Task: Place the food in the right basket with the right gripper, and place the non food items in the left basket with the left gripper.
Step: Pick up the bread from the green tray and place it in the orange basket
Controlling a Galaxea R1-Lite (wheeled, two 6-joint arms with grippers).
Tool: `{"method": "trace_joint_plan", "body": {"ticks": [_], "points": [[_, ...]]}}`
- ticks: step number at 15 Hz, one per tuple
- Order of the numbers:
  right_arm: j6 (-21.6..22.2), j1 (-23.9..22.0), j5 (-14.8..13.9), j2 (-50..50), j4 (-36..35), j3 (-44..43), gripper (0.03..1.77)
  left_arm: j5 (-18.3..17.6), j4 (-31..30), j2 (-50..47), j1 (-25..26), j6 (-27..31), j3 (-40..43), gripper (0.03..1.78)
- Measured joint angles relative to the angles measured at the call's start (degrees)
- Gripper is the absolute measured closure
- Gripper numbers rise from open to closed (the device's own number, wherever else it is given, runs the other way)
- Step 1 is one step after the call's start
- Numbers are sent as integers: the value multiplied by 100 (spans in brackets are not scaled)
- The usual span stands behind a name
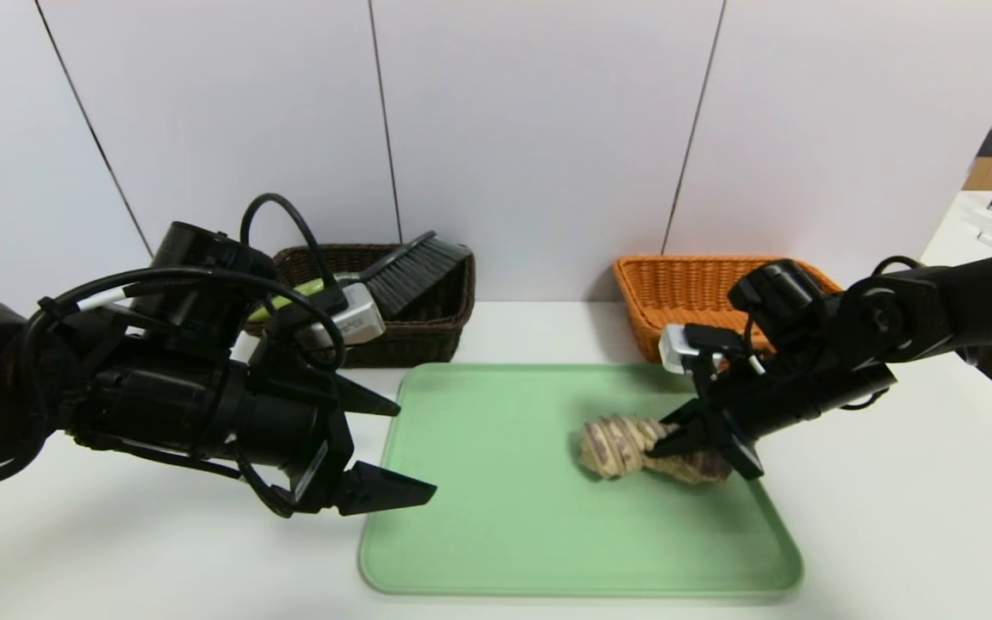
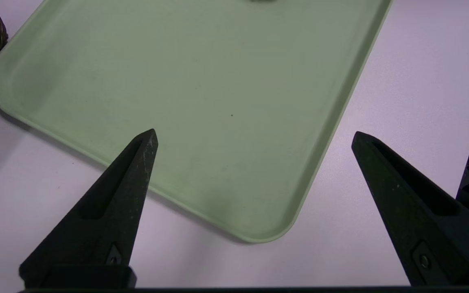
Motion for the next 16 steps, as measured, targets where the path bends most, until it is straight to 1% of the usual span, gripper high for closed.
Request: {"method": "trace_joint_plan", "body": {"ticks": [3,7,12,16], "points": [[7,-50,22,-190,-2,-22,160,-5,0,-28,2,-2,11,12],[51,-233,30,-675,7,-50,160,-13,-30,-72,-5,0,-2,12],[11,-751,2,-1281,0,-266,160,-24,-35,-132,-5,1,-5,12],[-56,-1263,-37,-1485,-17,-594,160,-28,-35,-149,-13,4,-13,12]]}}
